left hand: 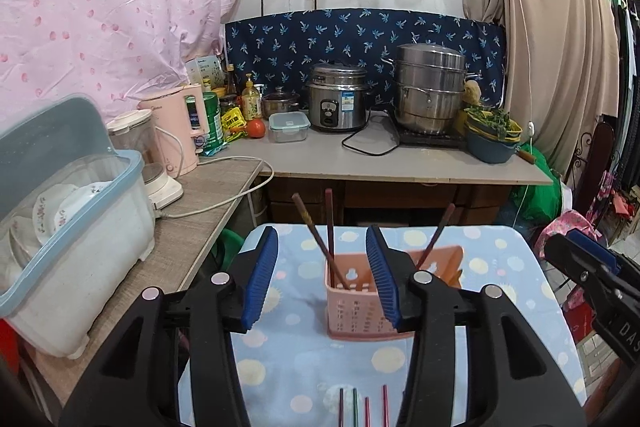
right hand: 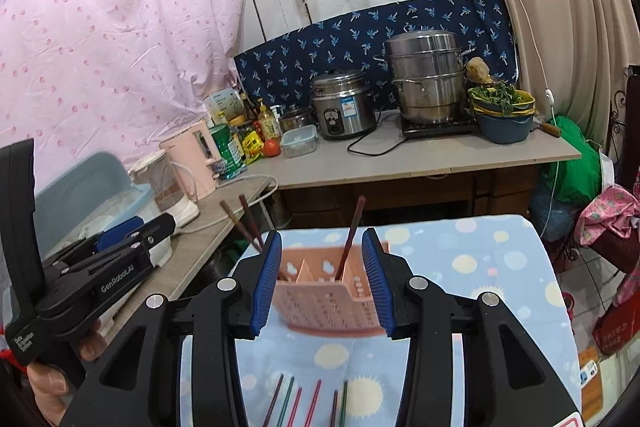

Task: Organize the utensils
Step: 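Move both open grippers back down to the remaining chopsticks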

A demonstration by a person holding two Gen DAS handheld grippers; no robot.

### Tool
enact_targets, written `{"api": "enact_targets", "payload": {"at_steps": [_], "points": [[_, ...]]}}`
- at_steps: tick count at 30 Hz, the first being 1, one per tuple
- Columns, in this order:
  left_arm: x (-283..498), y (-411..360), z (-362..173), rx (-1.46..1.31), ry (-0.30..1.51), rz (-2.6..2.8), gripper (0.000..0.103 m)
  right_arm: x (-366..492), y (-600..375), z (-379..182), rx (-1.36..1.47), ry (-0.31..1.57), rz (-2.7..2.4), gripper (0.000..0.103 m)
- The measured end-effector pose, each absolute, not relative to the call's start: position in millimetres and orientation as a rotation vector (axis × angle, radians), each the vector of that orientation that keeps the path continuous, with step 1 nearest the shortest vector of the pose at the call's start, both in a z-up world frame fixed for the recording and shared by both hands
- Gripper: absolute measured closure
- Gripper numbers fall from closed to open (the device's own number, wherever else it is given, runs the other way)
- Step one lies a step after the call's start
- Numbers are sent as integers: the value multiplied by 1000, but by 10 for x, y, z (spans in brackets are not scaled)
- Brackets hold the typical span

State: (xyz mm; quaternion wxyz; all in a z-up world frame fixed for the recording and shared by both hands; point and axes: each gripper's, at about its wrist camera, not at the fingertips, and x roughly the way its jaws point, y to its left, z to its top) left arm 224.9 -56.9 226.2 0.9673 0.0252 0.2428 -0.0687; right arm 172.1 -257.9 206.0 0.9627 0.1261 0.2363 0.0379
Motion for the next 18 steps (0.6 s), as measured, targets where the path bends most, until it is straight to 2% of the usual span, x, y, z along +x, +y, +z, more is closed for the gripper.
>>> {"api": "enact_targets", "payload": {"at_steps": [7,18], "points": [[1833,-434,2044,49,544,-149,58,1213,-2432,1773,201,539,51,58],[1401,-139,1401,27,674,-141,58,671,-2447,1119,264,686,30,58]]}}
